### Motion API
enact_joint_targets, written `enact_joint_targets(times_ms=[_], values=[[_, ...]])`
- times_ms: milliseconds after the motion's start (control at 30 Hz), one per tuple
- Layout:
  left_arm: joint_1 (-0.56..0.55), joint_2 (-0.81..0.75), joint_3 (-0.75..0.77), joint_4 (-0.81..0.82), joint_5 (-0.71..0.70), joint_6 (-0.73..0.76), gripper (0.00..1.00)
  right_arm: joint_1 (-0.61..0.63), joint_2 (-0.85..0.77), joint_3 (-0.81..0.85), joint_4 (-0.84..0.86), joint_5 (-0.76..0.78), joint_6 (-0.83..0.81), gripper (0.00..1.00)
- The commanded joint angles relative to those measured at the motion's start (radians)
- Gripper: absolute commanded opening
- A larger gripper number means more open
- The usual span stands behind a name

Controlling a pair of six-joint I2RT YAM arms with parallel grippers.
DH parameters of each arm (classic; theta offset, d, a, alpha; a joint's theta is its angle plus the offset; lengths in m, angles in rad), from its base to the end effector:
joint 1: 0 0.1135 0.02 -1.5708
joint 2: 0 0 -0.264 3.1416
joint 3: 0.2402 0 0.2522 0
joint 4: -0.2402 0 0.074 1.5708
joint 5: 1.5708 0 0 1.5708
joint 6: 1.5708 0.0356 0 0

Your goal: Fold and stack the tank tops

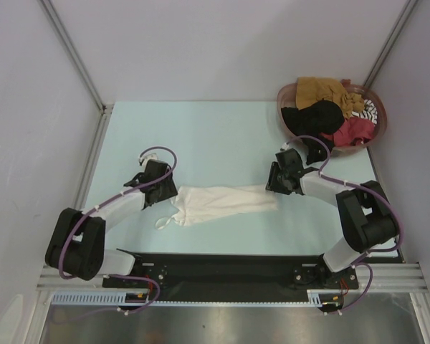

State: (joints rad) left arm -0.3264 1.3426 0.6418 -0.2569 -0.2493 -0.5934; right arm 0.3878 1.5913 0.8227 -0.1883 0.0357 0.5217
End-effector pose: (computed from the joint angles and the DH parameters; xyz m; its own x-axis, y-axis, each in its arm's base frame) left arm 0.2383 -0.0714 0.1698 -0.7408 -0.3213 -0.5899 -0.2871 0.9454 -0.1545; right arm 0.2841 0.1147 0.1607 -0.8349 0.1970 -0.5140 0.0660 0.9629 0.2618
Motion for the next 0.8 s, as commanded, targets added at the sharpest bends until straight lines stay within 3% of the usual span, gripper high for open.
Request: enact_joint_targets(times_ms=[0, 67, 167, 200, 300, 400, 433, 500, 700, 733, 767], values=[[0.012, 0.029, 0.022, 0.061, 0.024, 0.012, 0.68, -0.01, 0.007, 0.01, 0.026, -0.002, -0.005, 0.42], [0.012, 0.067, 0.036, 0.067, 0.025, 0.006, 0.67, -0.013, 0.01, 0.009, 0.029, -0.013, -0.006, 0.38], [0.015, 0.127, 0.07, 0.068, 0.016, 0.007, 0.56, -0.015, 0.018, 0.013, 0.03, -0.028, -0.006, 0.33], [0.018, 0.138, 0.073, 0.073, 0.015, 0.007, 0.39, -0.015, 0.019, 0.013, 0.036, -0.026, -0.006, 0.31], [0.038, 0.139, 0.043, 0.105, 0.015, 0.004, 0.14, -0.017, 0.024, 0.009, 0.035, -0.026, -0.011, 0.27], [0.065, 0.118, 0.016, 0.113, 0.015, 0.003, 0.04, -0.023, 0.027, 0.007, 0.036, -0.026, -0.012, 0.19], [0.072, 0.11, 0.013, 0.111, 0.016, 0.004, 0.02, -0.029, 0.029, 0.006, 0.038, -0.025, -0.014, 0.12], [0.085, 0.08, 0.006, 0.094, -0.002, 0.0, 0.0, -0.035, 0.03, 0.006, 0.039, -0.052, -0.012, 0.0], [0.13, -0.029, -0.034, 0.045, -0.03, -0.008, 0.02, -0.047, 0.022, -0.004, 0.047, -0.056, -0.009, 0.0], [0.136, -0.045, -0.04, 0.044, -0.03, -0.012, 0.09, -0.049, 0.022, -0.002, 0.046, -0.057, -0.009, 0.0], [0.144, -0.074, -0.048, 0.047, -0.022, -0.016, 0.21, -0.053, 0.022, -0.002, 0.047, -0.062, -0.008, 0.0]])
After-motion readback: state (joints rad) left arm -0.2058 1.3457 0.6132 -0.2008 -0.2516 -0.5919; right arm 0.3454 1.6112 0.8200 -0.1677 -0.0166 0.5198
